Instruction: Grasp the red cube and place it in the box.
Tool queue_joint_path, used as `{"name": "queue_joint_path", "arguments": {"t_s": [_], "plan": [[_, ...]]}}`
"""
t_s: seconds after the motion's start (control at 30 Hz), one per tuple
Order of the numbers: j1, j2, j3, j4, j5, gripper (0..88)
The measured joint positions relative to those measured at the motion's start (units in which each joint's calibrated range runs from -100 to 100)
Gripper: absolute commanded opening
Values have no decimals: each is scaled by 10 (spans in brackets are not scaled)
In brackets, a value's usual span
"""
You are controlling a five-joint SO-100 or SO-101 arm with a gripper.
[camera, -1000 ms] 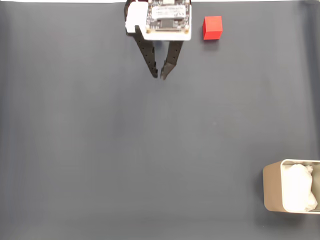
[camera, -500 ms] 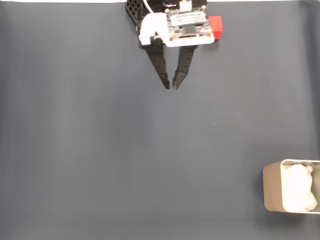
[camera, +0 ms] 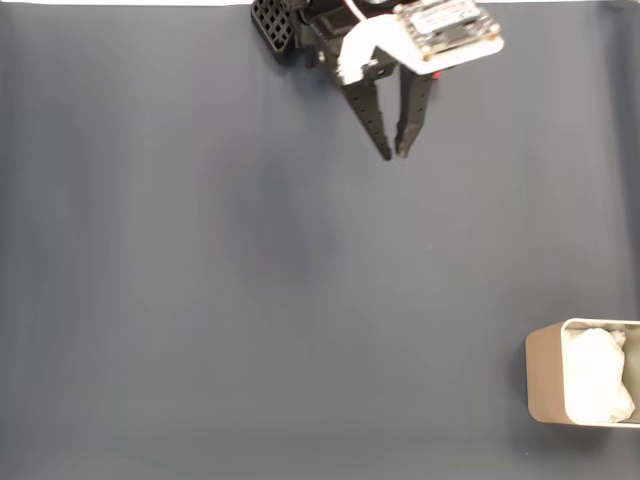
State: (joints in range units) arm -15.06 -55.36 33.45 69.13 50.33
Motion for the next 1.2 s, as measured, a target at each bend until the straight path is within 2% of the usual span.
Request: {"name": "queue_joint_path", "arguments": {"t_s": [1.2], "plan": [[-318,-40,78,-2,12,9]]}}
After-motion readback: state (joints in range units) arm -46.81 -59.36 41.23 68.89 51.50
